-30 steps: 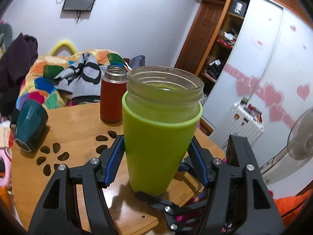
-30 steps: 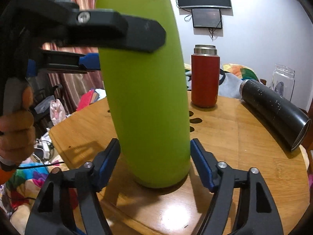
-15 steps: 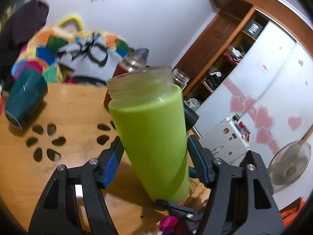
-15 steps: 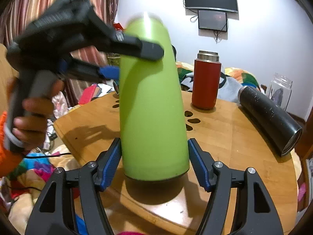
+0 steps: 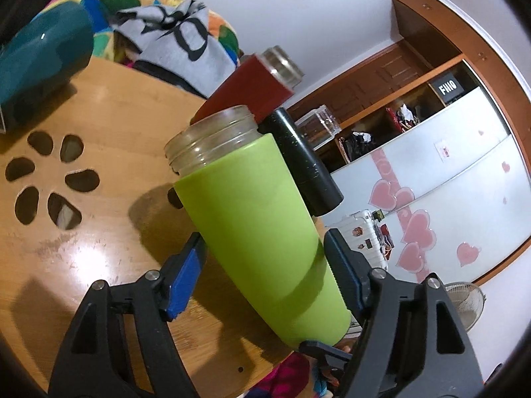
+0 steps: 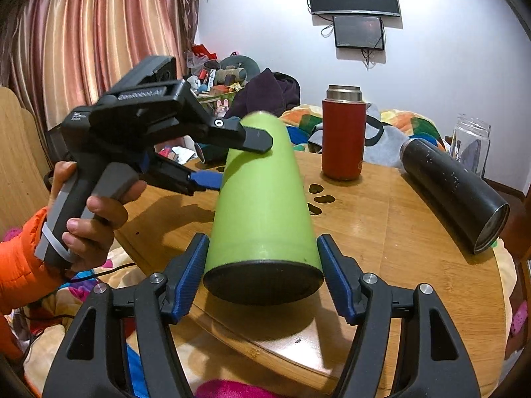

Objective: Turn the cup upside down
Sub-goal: 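Lay the cup horizontal with the left tool while the right tool grasps its black base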

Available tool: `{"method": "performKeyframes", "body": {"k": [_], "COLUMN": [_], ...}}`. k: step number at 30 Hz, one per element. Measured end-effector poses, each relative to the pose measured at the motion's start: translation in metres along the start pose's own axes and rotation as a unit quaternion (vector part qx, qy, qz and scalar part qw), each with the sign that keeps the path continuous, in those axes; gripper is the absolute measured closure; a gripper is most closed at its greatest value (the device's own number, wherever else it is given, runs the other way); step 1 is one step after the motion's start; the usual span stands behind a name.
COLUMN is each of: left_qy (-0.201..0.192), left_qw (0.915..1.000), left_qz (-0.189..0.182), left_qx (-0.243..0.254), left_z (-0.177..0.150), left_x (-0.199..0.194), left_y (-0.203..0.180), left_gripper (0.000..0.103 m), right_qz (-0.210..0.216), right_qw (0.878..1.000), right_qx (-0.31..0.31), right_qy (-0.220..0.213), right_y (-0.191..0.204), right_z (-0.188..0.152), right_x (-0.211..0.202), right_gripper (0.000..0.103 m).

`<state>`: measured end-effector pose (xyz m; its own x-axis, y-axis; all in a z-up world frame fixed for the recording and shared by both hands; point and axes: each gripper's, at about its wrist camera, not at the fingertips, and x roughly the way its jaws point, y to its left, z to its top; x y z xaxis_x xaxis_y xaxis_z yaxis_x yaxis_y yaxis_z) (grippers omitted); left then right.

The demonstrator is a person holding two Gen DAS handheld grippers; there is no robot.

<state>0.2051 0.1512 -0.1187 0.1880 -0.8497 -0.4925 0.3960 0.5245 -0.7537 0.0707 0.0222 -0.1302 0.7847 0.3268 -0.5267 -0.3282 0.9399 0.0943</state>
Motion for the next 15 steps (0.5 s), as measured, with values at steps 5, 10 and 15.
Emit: {"method": "performKeyframes", "body": {"k": [5,10,15], "left_qy": [0.010,0.012,-0.003], "left_qw": [0.9996,0.9993,0.9971], "left_qz": [0.007,0.027,0.073], "left_qx": [-0.027,-0.023,0.019], "left_z": [-0.001,-0.003,-0.007], "left_x": [0.003,0.003,-0.003], "left_y": [0.010,0.006,-0.003], "left_gripper": [0.027,0.026,0.026], "right_qz": [0.008,0.010,0.010], "right_qw": [1.000,1.000,1.000], "right_qx": [0.005,0.008,0.005], "right_qy": [-0.005,-0.005,-0.007], "right_y": [-0.002,-0.003,-0.001], "right_z": [-0.001,-0.001,-0.002], "right_x": [-0.001,-0.001,-0.001], "right_gripper": [0.040,0.040,0.040]}}
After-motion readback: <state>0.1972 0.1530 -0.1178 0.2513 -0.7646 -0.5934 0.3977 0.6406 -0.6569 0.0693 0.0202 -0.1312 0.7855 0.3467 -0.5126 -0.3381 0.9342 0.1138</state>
